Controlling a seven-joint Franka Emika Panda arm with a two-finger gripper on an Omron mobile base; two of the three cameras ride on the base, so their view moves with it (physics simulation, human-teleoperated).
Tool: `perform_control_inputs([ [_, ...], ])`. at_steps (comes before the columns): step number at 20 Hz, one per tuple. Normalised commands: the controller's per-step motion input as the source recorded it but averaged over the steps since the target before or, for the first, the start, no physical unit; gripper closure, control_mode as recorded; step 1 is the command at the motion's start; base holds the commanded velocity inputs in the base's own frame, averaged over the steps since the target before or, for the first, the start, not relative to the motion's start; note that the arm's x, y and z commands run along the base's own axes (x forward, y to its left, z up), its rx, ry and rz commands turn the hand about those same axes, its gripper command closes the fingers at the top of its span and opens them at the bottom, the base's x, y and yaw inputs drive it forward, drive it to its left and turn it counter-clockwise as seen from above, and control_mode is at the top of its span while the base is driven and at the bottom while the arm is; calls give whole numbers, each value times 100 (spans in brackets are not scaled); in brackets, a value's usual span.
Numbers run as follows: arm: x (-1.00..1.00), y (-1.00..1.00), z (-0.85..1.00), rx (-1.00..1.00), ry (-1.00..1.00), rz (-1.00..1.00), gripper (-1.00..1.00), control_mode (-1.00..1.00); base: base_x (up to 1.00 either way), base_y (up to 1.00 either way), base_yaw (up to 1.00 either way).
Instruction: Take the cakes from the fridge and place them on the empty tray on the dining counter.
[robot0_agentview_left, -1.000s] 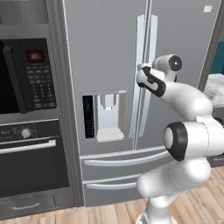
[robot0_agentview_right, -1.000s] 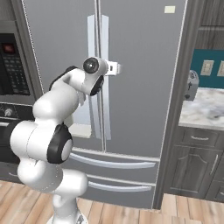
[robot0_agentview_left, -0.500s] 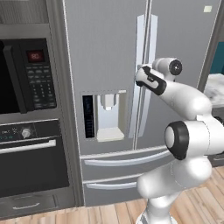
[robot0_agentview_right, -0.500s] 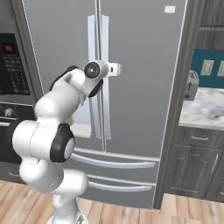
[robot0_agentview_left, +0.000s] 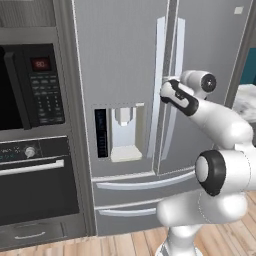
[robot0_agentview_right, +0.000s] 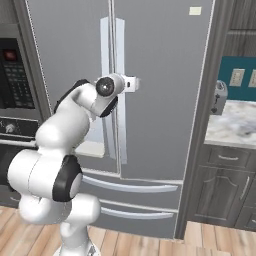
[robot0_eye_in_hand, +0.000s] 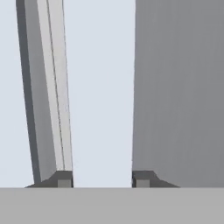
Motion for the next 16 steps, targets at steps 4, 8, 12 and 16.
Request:
perform_control_inputs([
  [4, -83, -49, 0, 2, 1, -1, 100, -100, 0, 0, 0],
  [8, -61, -44, 0, 0, 5, 0, 100, -100, 0, 0, 0],
  [12, -54, -49, 0, 0, 8, 0, 100, -100, 0, 0, 0],
  [16, -70, -72, 0, 0, 0, 0, 100, -100, 0, 0, 0],
])
